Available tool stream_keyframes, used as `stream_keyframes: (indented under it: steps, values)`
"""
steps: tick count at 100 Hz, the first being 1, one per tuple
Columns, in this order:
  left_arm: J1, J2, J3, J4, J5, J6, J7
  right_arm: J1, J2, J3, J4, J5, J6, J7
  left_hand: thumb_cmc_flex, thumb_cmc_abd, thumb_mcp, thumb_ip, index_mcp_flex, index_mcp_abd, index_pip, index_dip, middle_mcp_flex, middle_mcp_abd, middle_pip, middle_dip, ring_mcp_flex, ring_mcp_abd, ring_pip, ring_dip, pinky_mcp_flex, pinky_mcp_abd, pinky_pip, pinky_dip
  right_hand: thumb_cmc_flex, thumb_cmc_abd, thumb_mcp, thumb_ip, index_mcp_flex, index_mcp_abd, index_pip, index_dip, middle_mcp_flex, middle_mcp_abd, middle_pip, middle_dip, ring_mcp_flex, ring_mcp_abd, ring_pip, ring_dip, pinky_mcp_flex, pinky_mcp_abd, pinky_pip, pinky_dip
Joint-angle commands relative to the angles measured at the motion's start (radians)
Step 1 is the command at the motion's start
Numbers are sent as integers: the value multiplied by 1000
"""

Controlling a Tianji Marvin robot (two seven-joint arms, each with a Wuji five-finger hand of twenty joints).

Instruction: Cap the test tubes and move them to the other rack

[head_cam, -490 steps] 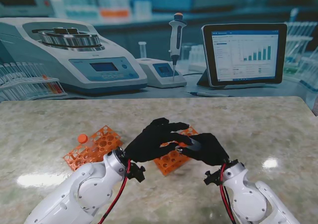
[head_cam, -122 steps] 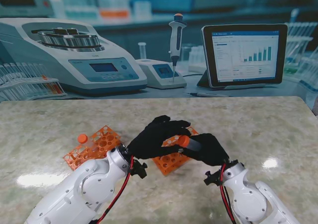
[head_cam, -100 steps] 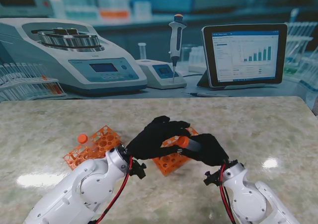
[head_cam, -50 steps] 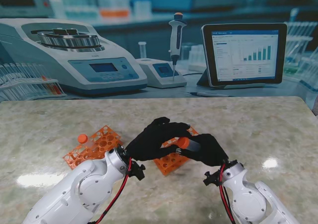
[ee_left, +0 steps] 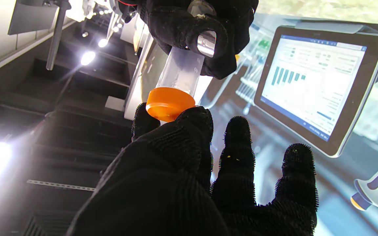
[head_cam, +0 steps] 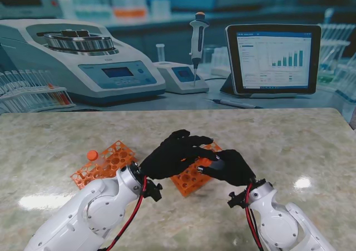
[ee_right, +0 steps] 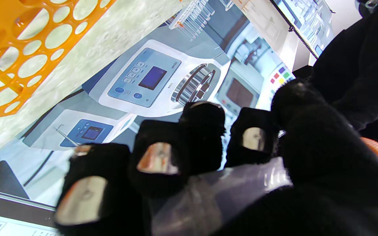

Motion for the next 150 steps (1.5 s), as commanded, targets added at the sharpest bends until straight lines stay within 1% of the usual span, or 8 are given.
stream_keyframes:
  steps: [1,15,26,43,74,108,137,150]
  values:
    - [7,3,-9,-16,3,2,-3,-5,-2,-2,-5,2,6,3,59,41,-3,20,2,50,-40,-34,-37,-29,-20,-23,-29,-23,-17,-8,-13,-6,12,-4,27,45,11,-5,17,-55,51,36,12,20,11,1,18,-24,58,20,20,-11,104,-2]
    - [24,4,-32,-32,-5,7,-7,-5,-2,-2,-5,2,6,2,49,133,-117,35,55,173,-125,-81,-38,-3,-27,-23,-31,-17,-17,-6,-16,-5,5,-5,27,46,10,-5,17,-55,51,36,11,20,10,1,18,-20,59,20,20,-11,104,-2]
    - [34,3,-45,-39,-18,7,-10,-4,-2,-3,-4,2,8,3,44,226,-370,60,72,217,-148,-88,-42,11,-36,-20,-34,-15,-19,-4,-17,-7,-1,-3,27,46,11,-4,17,-55,51,36,11,21,10,1,18,-20,58,19,20,-10,103,-3]
    - [43,2,-46,-44,-48,9,-21,-3,-2,-4,-4,1,7,3,-77,221,-497,77,73,291,-152,-28,-67,31,-44,-14,-45,-19,-20,1,-25,-11,-16,0,27,45,11,-4,17,-55,51,36,10,21,10,1,18,-23,57,19,20,-10,103,-3]
    - [27,-1,-20,-30,-34,42,-5,-4,-2,-3,-4,0,8,3,-276,97,-494,78,-62,320,43,222,-97,28,-32,26,-51,-29,-10,22,-20,-8,-23,16,26,44,12,-4,17,-55,51,36,9,20,9,2,18,-22,58,19,20,-10,103,-3]
    - [-3,-5,11,1,-13,68,11,-4,-2,-1,-5,0,7,1,-328,0,-380,57,-156,320,239,383,-117,41,-24,41,-50,-30,1,32,-8,-4,-11,15,26,44,12,-5,16,-56,50,36,9,22,9,1,18,-16,57,20,20,-9,103,-3]
    - [-23,-10,34,18,-7,81,29,-5,-3,-1,-5,-2,8,-2,-378,31,-336,40,-178,309,352,452,-107,44,-18,46,-36,-33,14,43,-6,-1,2,17,26,45,11,-5,16,-56,50,37,9,19,9,1,18,-21,57,19,20,-8,102,-3]
    - [-29,-11,44,20,-12,85,30,-4,-3,-1,-4,-1,8,-1,-290,92,-419,49,-184,286,430,482,-95,42,-14,49,-27,-31,18,47,-8,1,8,13,26,44,11,-5,16,-56,50,37,9,22,9,1,18,-16,57,19,20,-8,102,-3]
